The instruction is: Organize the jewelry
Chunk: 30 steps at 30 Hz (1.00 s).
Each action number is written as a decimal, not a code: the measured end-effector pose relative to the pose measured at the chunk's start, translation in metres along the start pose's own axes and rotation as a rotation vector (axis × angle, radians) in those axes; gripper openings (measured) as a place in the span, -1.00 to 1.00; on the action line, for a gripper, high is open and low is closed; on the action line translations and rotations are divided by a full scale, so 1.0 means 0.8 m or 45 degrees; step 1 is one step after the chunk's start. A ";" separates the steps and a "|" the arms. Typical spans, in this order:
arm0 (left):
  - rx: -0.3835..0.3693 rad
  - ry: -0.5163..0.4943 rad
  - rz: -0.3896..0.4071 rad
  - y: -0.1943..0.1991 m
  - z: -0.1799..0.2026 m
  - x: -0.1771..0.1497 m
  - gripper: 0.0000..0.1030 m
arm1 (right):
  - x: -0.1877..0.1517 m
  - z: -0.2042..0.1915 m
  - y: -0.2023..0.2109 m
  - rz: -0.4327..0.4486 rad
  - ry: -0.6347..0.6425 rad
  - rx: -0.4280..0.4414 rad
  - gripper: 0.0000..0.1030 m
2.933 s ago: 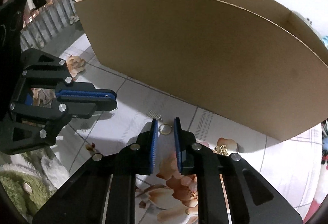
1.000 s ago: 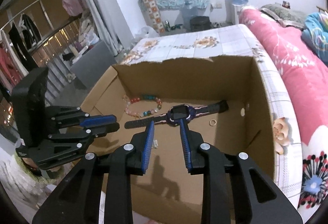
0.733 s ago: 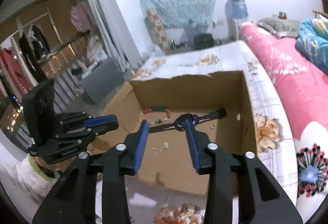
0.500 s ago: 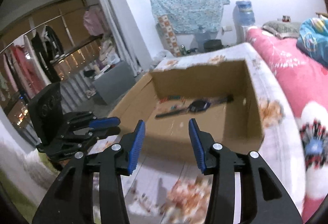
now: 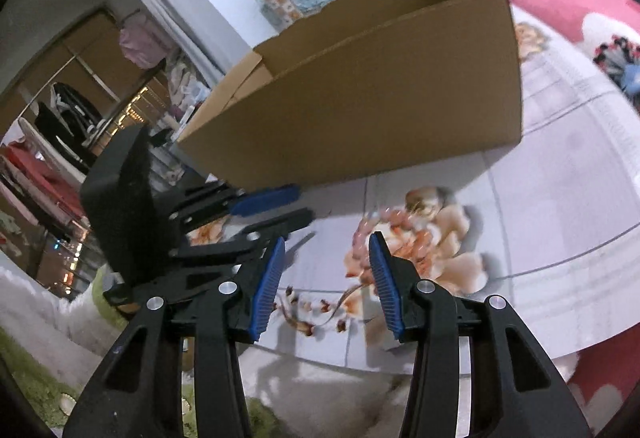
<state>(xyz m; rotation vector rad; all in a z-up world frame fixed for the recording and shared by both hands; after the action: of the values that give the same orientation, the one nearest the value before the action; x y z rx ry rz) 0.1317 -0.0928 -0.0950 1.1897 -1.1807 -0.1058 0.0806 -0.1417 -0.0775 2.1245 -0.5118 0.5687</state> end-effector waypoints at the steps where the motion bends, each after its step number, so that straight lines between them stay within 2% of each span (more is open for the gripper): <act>1: -0.007 -0.016 -0.018 -0.005 0.001 0.000 -0.52 | -0.001 0.000 -0.004 -0.010 0.000 0.003 -0.16; 3: -0.013 -0.050 -0.052 -0.016 0.002 -0.001 -0.52 | -0.002 0.000 -0.009 -0.018 0.001 0.004 -0.16; 8: -0.027 -0.063 -0.059 -0.020 0.000 0.000 -0.52 | -0.003 0.000 -0.012 -0.023 -0.010 0.027 -0.16; 11: -0.083 -0.040 -0.076 -0.022 -0.001 0.000 -0.63 | -0.003 0.002 -0.015 -0.025 -0.016 0.036 -0.16; 13: -0.099 -0.045 -0.088 -0.023 0.000 0.002 -0.66 | -0.006 0.005 -0.015 -0.024 -0.022 0.040 -0.16; 18: -0.118 -0.078 -0.090 -0.021 0.007 0.003 -0.92 | -0.012 0.014 -0.015 -0.035 -0.046 0.058 -0.16; 30: -0.088 -0.090 -0.070 -0.015 0.010 0.001 -0.92 | -0.010 0.024 -0.006 -0.020 -0.048 0.051 -0.16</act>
<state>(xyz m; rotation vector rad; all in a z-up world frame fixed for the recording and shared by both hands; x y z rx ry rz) 0.1318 -0.1034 -0.1044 1.1658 -1.1968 -0.2305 0.0806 -0.1533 -0.0952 2.1792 -0.5085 0.5347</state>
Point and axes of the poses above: each gripper's, at about its wrist camera, not at the fingertips, and y roughly against the way its jaws point, z to its right, x to its top, the point moved 8 cm from there along -y, roughly the way its jaws point, and after that the axes turned 3 degrees about -y, right-handed, at the moved point
